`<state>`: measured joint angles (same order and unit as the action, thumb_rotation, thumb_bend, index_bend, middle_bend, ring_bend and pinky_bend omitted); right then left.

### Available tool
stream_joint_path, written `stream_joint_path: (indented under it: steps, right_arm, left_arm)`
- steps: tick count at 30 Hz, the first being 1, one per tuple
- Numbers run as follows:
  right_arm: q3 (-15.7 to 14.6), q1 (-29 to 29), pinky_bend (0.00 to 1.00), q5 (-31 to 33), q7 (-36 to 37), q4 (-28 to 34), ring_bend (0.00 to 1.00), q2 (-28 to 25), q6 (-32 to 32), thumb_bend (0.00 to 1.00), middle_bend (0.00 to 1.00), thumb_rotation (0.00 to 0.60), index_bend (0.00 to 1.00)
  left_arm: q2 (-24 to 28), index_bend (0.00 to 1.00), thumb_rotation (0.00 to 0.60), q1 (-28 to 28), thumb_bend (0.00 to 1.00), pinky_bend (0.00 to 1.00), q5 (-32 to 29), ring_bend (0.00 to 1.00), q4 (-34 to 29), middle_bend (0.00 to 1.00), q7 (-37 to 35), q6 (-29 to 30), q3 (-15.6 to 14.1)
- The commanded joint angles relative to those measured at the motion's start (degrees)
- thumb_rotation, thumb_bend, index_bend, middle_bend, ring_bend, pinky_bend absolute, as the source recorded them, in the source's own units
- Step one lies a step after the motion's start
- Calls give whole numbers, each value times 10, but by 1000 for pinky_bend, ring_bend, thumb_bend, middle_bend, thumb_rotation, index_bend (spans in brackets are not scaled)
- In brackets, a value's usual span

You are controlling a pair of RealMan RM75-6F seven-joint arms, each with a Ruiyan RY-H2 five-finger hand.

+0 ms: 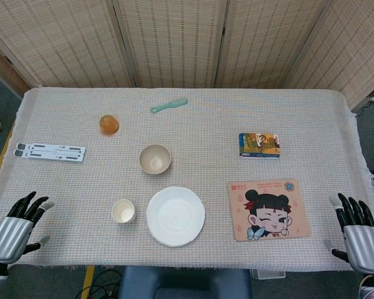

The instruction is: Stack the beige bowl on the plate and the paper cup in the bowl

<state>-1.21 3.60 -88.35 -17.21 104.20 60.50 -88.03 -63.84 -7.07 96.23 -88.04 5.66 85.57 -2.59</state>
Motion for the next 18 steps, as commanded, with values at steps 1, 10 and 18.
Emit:
stream_joint_path:
  steps: [1,10,18]
  right_arm:
    - [0,0,0,0,-1,0,0,0,0,185,0,600,0]
    - [0,1,0,4,-5,1,0,0,1,185,0,600,0]
    - [1,9,0,3,-5,5,0,0,-13,185,0,600,0]
  left_arm:
    - [-1,240,600,-2,182,176,-1,29,1,190,0,-3,0]
    - [1,235,600,-8,182,175,3,29,1,189,-13,-4,3]
    - [9,220,600,-39,182,175,-12,29,-1,190,-35,-52,13]
